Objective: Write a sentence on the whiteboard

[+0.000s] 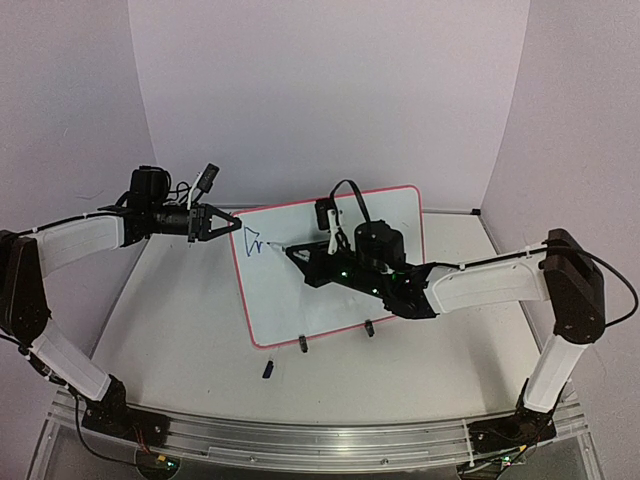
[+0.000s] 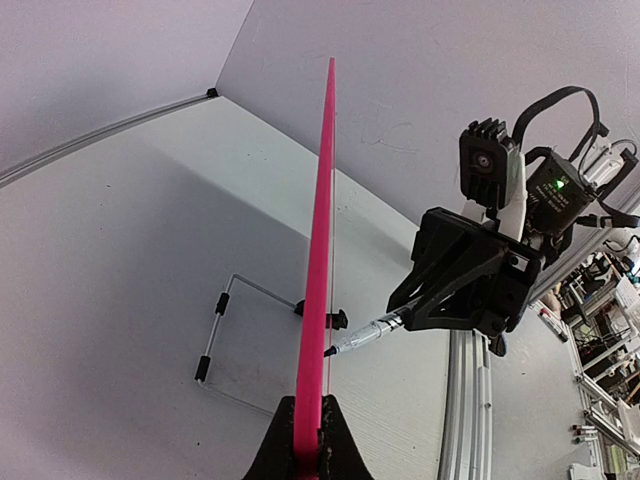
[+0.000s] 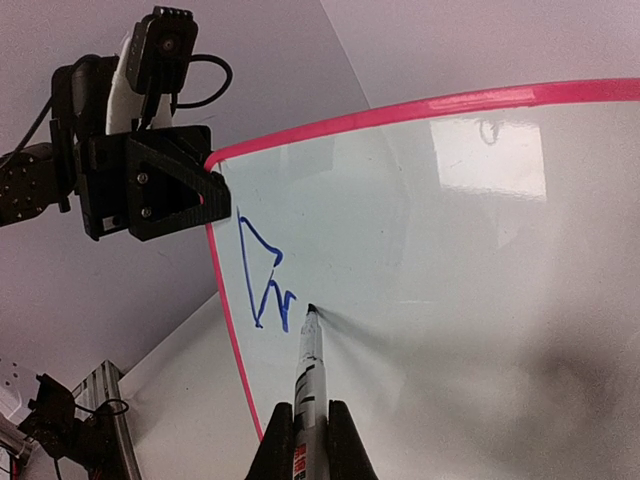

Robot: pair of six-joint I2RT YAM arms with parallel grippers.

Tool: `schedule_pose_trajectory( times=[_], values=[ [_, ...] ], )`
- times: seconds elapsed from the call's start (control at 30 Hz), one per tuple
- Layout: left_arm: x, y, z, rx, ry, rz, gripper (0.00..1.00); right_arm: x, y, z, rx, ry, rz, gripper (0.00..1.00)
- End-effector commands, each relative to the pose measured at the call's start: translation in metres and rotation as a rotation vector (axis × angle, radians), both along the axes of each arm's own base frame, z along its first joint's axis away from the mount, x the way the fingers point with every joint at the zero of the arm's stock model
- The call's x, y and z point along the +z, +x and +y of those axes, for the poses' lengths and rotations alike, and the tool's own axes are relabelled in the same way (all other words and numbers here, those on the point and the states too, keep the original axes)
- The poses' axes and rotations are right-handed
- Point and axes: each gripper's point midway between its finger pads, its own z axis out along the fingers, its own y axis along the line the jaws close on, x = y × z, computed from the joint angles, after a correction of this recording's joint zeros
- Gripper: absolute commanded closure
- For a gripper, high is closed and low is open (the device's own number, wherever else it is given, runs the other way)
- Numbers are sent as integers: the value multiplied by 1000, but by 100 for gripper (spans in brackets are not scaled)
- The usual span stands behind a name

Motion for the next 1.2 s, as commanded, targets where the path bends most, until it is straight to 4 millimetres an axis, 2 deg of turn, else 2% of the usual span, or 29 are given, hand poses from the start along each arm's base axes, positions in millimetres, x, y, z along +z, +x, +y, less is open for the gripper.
schedule_pose_trajectory(
  times=[0.0,0.4,0.73,1.17],
  values=[
    [-1,-7,-4,-26,31,-43,100,11,9,-4,-48,17,-13,100],
    [-1,-8,-5,-29,31,-42,100,20,10,-17,-90,18,-36,100],
    [-1,-9,-6,-32,33,-43,100,27,13,0,-49,25,-60,100],
    [-1,-9,-6,-33,33,-43,100,10,8,8,2,-1,-23,100]
  ],
)
